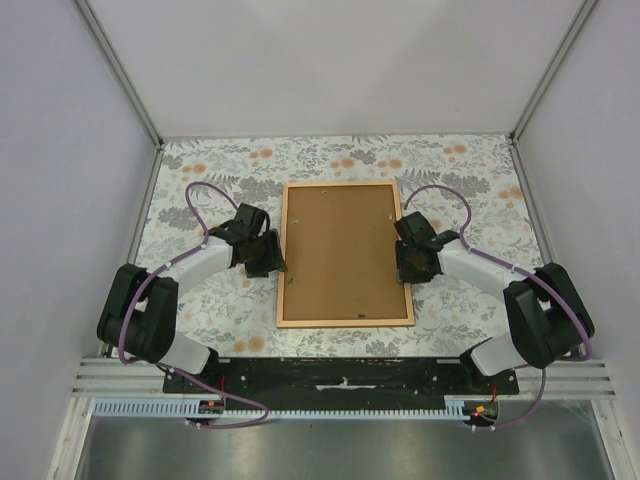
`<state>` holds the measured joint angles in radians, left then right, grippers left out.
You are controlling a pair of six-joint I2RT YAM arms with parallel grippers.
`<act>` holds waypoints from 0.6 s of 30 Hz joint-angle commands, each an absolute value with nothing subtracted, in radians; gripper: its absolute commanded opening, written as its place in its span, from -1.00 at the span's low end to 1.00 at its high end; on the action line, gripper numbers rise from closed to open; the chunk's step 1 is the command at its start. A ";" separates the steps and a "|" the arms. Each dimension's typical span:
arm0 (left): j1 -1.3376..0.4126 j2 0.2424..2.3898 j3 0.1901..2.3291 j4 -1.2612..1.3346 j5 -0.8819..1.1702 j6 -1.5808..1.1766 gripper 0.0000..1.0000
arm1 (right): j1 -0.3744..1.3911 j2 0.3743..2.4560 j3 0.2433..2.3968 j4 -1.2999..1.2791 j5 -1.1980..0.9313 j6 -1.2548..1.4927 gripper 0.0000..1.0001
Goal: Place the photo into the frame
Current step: Press the fastener onto the backboard.
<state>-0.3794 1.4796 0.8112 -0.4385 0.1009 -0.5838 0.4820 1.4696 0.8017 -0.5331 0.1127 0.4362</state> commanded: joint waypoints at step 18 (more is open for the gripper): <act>-0.382 1.477 0.804 -0.402 0.123 -0.606 0.21 | 0.503 1.497 0.813 -0.474 0.221 0.534 -0.47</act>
